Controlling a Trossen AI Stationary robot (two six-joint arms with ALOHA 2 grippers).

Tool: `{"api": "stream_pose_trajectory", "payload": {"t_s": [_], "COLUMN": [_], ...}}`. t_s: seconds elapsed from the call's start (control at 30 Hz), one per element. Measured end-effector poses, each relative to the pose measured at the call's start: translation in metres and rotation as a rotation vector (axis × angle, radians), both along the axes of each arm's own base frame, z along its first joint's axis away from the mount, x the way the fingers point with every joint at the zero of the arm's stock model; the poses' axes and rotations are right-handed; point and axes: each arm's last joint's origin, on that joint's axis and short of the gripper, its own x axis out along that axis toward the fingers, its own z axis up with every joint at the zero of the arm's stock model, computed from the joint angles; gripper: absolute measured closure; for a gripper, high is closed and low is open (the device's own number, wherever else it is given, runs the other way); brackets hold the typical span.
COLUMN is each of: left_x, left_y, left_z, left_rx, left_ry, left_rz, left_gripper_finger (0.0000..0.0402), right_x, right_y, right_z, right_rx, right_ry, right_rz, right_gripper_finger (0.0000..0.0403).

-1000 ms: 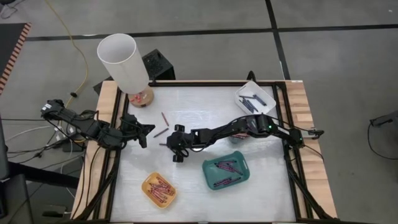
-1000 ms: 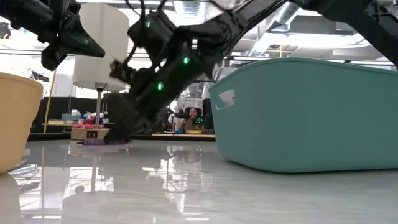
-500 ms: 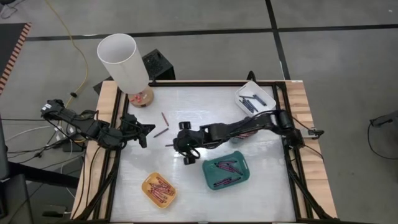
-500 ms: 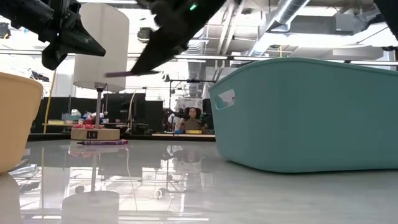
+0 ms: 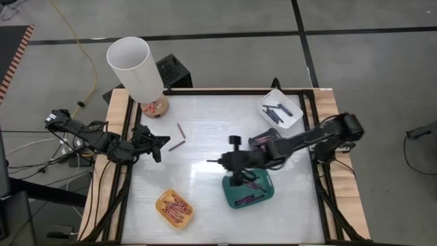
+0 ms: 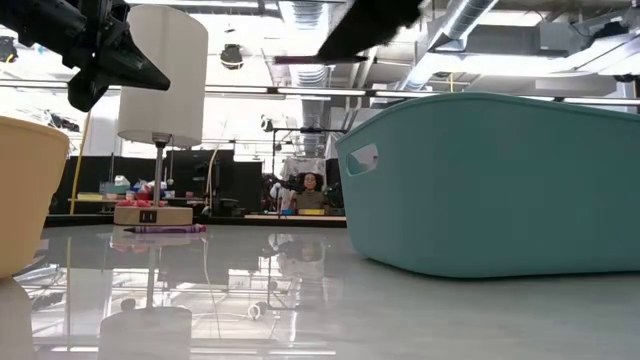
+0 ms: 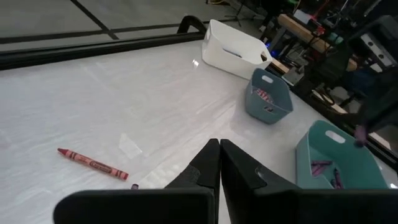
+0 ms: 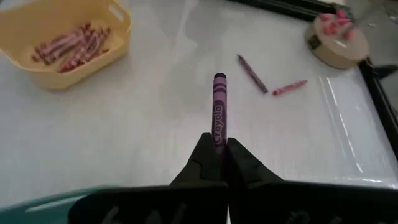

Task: Sort crayons
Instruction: Put the purple crayon into the blue bin

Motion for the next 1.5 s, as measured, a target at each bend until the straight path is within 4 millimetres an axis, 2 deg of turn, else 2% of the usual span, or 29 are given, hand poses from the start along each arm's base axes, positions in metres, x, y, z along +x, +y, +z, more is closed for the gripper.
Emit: {"api": "stream_pose_trajectory", "payload": {"t_s": [0.23,0.47,0.7,0.87,1.5], "left_x": [0.0,0.0,0.0,0.0,0.0], "left_y": [0.0,0.0,0.0,0.0,0.0], "left_z": [0.0,0.0,0.0,0.0,0.0], "left_rx": [-0.002,-0.006,-0.015,-0.014,-0.011], "left_ry": [-0.003,-0.007,-0.013,-0.013,-0.011], "left_rz": [0.003,0.009,0.012,0.014,0.013], "left_gripper_finger": [0.0401,0.0401,0.0401,0.0401,0.0401], "right_x": [-0.049,-0.073,-0.089,-0.097,-0.108], "right_y": [0.02,0.037,0.048,0.047,0.037], "right_z": [-0.022,-0.06,-0.085,-0.103,-0.129], "right_rx": [0.101,0.176,0.211,0.245,0.271], "right_ry": [-0.119,-0.073,-0.06,-0.048,-0.012], "right_rz": [0.018,-0.017,-0.046,-0.062,-0.106], "right_gripper_finger": [0.0401,0.0401,0.0401,0.0401,0.0391]}}
